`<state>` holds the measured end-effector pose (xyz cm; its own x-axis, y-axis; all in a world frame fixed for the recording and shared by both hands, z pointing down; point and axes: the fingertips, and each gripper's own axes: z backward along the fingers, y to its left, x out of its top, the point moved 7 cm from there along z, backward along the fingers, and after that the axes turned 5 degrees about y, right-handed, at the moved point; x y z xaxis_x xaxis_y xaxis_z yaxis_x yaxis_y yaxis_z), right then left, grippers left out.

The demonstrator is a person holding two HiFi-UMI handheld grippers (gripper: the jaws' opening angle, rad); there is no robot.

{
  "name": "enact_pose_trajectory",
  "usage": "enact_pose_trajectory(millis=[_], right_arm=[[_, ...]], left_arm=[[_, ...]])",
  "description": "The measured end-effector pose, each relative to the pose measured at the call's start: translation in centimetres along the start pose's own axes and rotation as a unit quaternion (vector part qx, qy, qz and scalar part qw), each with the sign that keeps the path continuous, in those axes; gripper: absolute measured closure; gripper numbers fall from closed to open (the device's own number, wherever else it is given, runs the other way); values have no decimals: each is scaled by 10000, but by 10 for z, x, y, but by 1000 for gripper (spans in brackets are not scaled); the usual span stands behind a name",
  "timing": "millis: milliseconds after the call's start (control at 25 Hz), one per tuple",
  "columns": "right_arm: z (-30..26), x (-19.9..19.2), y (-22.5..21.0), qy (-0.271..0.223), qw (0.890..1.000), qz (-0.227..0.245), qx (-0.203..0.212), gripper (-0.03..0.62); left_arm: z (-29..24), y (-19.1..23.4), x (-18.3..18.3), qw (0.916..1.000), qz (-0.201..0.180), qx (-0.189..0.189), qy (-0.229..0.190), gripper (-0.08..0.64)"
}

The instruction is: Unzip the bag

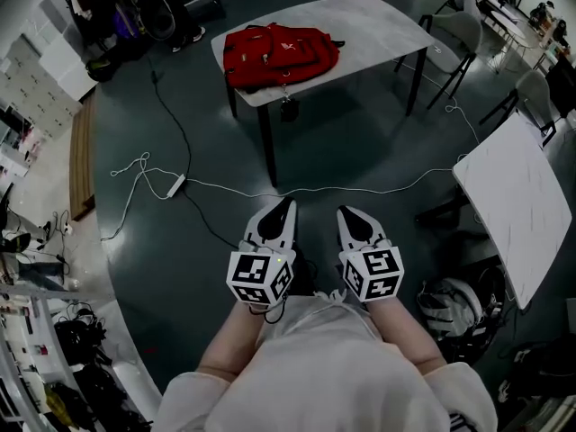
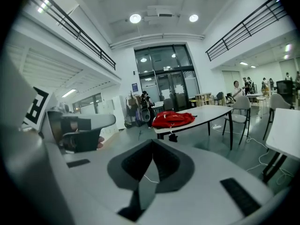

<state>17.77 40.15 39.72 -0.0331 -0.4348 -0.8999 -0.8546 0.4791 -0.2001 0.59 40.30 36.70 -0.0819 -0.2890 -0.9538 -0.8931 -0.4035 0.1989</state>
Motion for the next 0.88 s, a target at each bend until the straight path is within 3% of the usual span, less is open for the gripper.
enact_pose_trajectory(millis=[400,880], right_arm=[[-92,36,-25,218,9995,-215,64,565],[-259,111,-43,556,9979,-269,-187,563]], left_arm=[[-76,69,28,10000,53,-52,44,528],[-201,218,80,9987,335,-245,279,528]])
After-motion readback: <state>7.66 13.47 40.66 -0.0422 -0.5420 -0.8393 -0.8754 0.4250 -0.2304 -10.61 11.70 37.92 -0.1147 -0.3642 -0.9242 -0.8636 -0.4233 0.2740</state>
